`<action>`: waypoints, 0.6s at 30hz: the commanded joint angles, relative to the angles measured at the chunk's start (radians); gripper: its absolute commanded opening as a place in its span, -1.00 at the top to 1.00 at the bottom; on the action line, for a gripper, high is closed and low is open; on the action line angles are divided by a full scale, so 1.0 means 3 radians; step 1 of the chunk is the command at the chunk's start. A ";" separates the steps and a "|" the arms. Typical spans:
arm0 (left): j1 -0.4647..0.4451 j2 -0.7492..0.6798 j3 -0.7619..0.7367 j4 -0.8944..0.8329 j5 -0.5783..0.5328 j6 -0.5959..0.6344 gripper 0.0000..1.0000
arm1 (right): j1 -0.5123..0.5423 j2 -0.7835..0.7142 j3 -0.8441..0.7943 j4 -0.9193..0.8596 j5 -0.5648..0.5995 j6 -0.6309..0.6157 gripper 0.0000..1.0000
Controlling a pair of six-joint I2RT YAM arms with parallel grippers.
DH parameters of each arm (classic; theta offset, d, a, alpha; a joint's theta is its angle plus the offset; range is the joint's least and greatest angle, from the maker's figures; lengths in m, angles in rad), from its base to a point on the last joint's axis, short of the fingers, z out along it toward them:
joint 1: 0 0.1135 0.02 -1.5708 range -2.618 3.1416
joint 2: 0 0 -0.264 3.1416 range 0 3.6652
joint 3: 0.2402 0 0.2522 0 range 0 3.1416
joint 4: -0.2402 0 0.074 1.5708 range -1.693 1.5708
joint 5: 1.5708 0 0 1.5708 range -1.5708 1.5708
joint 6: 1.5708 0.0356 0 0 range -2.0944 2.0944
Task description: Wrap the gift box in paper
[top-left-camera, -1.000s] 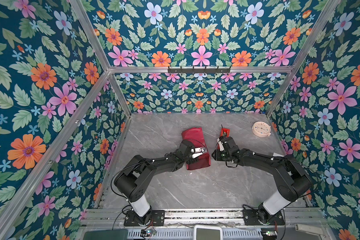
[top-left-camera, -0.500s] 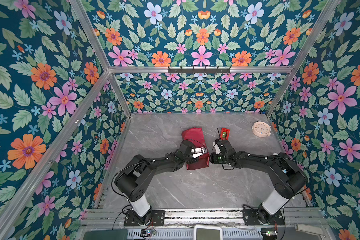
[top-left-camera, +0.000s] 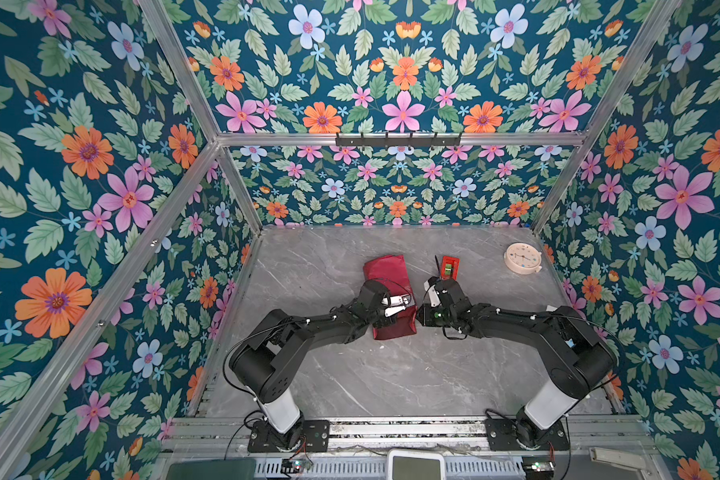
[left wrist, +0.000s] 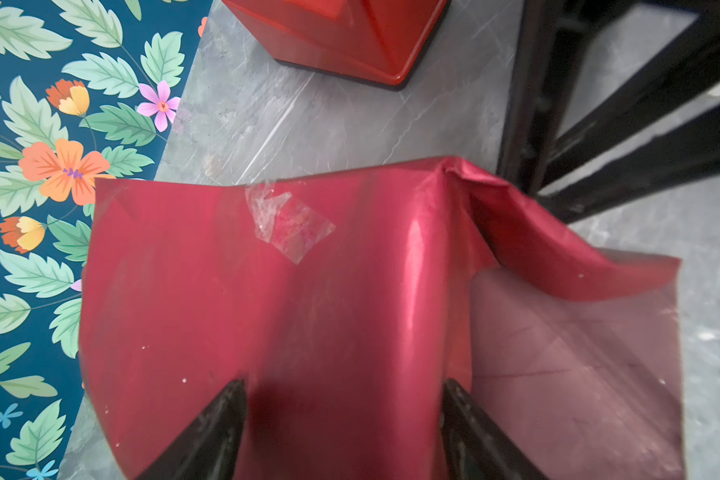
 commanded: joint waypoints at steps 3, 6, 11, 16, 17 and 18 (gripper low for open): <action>0.0006 0.0033 -0.0009 -0.0229 -0.0033 0.0004 -0.48 | 0.0021 0.0012 0.0009 0.0169 -0.0086 -0.0017 0.61; 0.0005 0.0033 -0.0009 -0.0239 -0.0037 0.0009 -0.48 | 0.0026 0.0037 0.0038 0.0177 -0.0115 -0.0019 0.63; 0.0006 0.0034 -0.0002 -0.0249 -0.0040 0.0009 -0.48 | 0.0049 0.0065 0.0040 0.0225 -0.0120 -0.0007 0.67; 0.0005 0.0033 -0.0004 -0.0255 -0.0037 0.0009 -0.48 | 0.0073 0.0120 0.0010 0.0407 -0.0132 0.0058 0.72; 0.0006 0.0033 -0.0002 -0.0255 -0.0037 0.0009 -0.48 | 0.0085 0.0131 0.0005 0.0444 -0.0130 0.0071 0.74; 0.0006 0.0038 -0.0004 -0.0255 -0.0032 0.0009 -0.47 | 0.0087 0.0139 -0.0007 0.0487 -0.0125 0.0087 0.75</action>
